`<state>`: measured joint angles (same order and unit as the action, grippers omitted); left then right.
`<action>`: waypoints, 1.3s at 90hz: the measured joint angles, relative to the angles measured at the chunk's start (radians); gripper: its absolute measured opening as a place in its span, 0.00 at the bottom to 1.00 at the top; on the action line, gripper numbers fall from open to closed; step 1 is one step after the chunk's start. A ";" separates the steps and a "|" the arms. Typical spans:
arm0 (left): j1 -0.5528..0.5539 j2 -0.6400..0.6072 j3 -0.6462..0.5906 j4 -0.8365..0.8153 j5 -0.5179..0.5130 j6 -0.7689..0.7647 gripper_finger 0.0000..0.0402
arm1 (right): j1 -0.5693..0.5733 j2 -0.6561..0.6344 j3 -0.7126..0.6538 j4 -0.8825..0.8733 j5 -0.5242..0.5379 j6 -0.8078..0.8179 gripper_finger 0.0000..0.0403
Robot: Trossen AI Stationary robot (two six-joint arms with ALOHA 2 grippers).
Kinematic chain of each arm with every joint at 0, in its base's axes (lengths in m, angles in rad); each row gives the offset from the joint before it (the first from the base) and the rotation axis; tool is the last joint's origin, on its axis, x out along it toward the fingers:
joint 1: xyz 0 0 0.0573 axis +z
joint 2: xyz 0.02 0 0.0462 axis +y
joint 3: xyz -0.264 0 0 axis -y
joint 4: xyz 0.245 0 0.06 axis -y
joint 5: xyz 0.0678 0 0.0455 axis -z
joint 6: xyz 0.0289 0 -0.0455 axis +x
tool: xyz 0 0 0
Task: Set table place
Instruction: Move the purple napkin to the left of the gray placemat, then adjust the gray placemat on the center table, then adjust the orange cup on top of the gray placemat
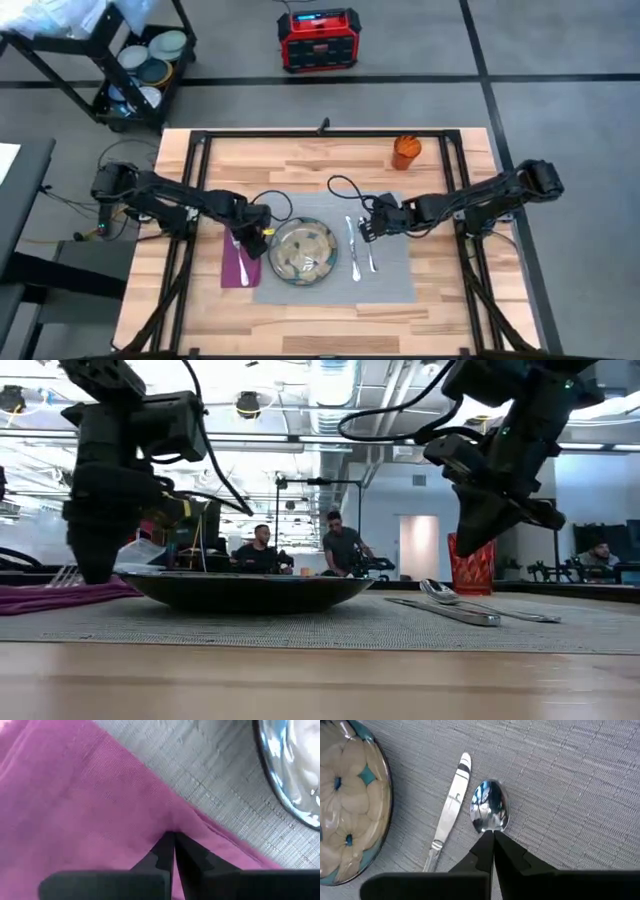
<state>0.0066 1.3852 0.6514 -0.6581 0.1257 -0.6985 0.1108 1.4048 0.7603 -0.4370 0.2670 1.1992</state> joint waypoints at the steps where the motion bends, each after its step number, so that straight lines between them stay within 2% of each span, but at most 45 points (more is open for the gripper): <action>1: 0.002 0.000 0.004 -0.002 0.000 0.004 0.00 | -0.004 -0.003 0.000 0.000 0.000 -0.003 0.00; 29: 0.043 -0.003 0.103 -0.114 0.014 0.100 0.00 | -0.111 -0.135 0.024 -0.018 -0.006 -0.166 0.00; 40: 0.061 -0.003 0.130 -0.105 0.023 0.142 0.00 | -0.150 -0.177 0.029 -0.026 -0.115 -0.235 0.00; 50: 0.085 -0.001 0.133 -0.010 0.027 0.191 0.00 | -0.150 -0.165 0.029 -0.027 -0.187 -0.266 0.00; 76: 0.157 0.165 0.142 0.182 0.215 0.303 0.00 | -0.125 -0.106 0.028 0.004 -0.143 -0.232 0.00; 95: 0.184 0.281 0.251 0.212 0.199 0.372 0.00 | -0.126 -0.109 0.028 0.002 -0.108 -0.224 0.00; 117: 0.231 0.272 0.381 0.142 0.203 0.448 0.00 | -0.140 -0.111 0.028 -0.020 -0.113 -0.220 0.00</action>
<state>0.2372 1.6576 1.0321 -0.5165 0.3282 -0.2507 -0.0288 1.2941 0.7883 -0.4567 0.1542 0.9791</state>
